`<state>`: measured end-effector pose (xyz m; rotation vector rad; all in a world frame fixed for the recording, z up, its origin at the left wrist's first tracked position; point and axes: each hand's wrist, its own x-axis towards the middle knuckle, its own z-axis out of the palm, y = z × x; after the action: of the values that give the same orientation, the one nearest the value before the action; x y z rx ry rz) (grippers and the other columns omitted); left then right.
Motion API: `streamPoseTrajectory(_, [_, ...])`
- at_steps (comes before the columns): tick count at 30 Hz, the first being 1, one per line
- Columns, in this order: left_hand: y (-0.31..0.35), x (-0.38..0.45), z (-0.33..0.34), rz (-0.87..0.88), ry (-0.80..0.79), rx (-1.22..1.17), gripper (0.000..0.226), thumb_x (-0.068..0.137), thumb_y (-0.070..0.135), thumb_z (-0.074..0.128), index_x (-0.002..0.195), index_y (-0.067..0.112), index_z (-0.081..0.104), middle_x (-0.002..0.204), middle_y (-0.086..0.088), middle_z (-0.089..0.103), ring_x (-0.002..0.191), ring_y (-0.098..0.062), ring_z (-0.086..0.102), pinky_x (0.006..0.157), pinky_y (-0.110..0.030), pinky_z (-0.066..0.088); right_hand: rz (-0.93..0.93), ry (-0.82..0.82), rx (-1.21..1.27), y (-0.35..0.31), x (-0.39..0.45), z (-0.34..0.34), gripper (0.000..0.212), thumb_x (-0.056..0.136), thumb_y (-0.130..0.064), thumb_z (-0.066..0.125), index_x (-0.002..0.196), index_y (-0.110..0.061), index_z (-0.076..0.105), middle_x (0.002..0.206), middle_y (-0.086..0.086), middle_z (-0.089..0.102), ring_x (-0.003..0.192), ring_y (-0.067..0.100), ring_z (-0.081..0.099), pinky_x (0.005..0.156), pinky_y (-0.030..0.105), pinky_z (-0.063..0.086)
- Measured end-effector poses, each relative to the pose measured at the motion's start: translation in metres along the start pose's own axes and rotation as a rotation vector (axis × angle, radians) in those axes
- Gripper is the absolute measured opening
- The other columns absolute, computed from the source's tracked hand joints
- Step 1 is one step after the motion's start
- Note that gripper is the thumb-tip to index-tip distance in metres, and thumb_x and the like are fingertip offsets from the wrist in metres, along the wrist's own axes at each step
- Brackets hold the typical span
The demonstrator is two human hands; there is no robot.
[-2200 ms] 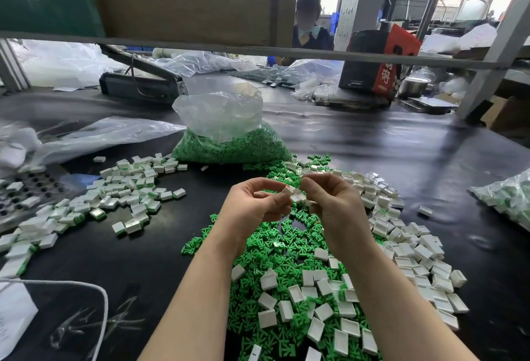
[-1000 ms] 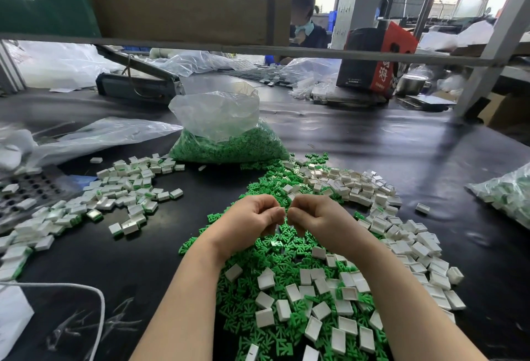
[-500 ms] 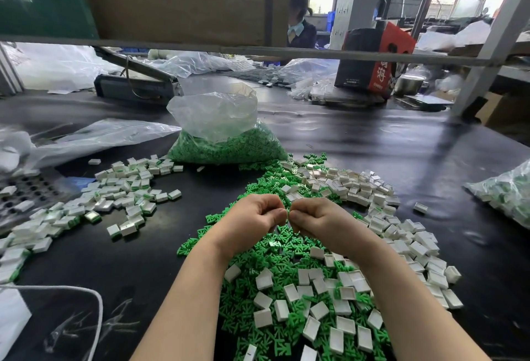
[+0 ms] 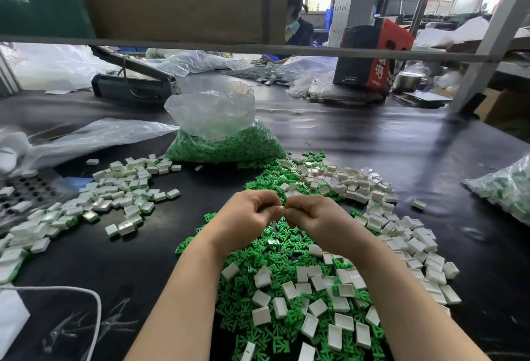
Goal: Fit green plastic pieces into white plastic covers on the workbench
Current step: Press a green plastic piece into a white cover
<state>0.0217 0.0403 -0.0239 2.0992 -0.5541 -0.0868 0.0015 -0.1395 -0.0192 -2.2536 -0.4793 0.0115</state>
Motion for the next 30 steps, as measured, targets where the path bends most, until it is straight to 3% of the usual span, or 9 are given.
streamPoseTrajectory(4, [-0.0007,-0.0001,-0.0002,0.008,0.006,0.01,0.017,0.093,0.015,0.061,0.077,0.018,0.065,0.054,0.013,0.047,0.053,-0.008,0.037,0.052,-0.025,0.032,-0.007,-0.012,-0.026,0.0009,0.0008,0.0015,0.021,0.097,-0.015,0.054,0.078,-0.011,0.059,0.062,-0.009,0.044,0.054,0.003,0.035,0.054,0.023,0.03])
streamPoseTrajectory(9, [0.0001,-0.0022,-0.0024,0.01,0.042,-0.108,0.018,0.093,0.017,0.064,0.075,0.014,0.067,0.057,0.005,0.047,0.056,-0.013,0.038,0.054,-0.027,0.031,-0.004,0.008,0.057,-0.0002,0.0019,0.0021,0.03,0.099,-0.018,0.054,0.07,-0.026,0.053,0.057,-0.015,0.046,0.053,0.003,0.036,0.054,0.024,0.032])
streamPoseTrajectory(14, [-0.0003,-0.0034,0.0003,-0.053,-0.008,-0.265,0.029,0.098,0.025,0.056,0.072,0.014,0.061,0.058,0.003,0.049,0.056,-0.013,0.04,0.055,-0.024,0.033,0.042,-0.02,0.272,-0.0024,0.003,0.0007,0.024,0.101,-0.016,0.049,0.085,-0.002,0.058,0.076,0.015,0.049,0.069,0.023,0.04,0.065,0.04,0.033])
streamPoseTrajectory(19, [-0.0017,-0.0026,0.0037,-0.06,-0.072,-0.303,0.036,0.103,0.027,0.044,0.068,0.019,0.05,0.058,0.008,0.045,0.054,-0.009,0.036,0.054,-0.023,0.03,0.094,-0.039,0.336,-0.0018,0.0017,0.0015,0.021,0.102,-0.014,0.045,0.088,-0.005,0.057,0.079,0.012,0.049,0.075,0.024,0.041,0.072,0.04,0.036])
streamPoseTrajectory(25, [0.0024,-0.0043,0.0026,-0.049,-0.096,-0.348,0.032,0.103,0.019,0.044,0.071,0.018,0.05,0.059,0.012,0.044,0.053,-0.001,0.038,0.053,-0.012,0.033,0.122,-0.07,0.318,-0.004,0.0005,-0.0014,0.022,0.101,-0.015,0.048,0.082,-0.008,0.055,0.068,0.001,0.046,0.064,0.015,0.04,0.062,0.027,0.036])
streamPoseTrajectory(30, [0.0077,-0.0049,0.0001,-0.028,-0.123,-0.349,0.032,0.102,0.014,0.045,0.071,0.016,0.05,0.056,0.016,0.042,0.053,0.001,0.038,0.053,-0.009,0.033,0.089,-0.068,0.346,-0.0035,-0.0015,-0.0039,0.026,0.1,-0.013,0.051,0.088,0.01,0.054,0.075,0.01,0.045,0.075,0.024,0.04,0.076,0.04,0.035])
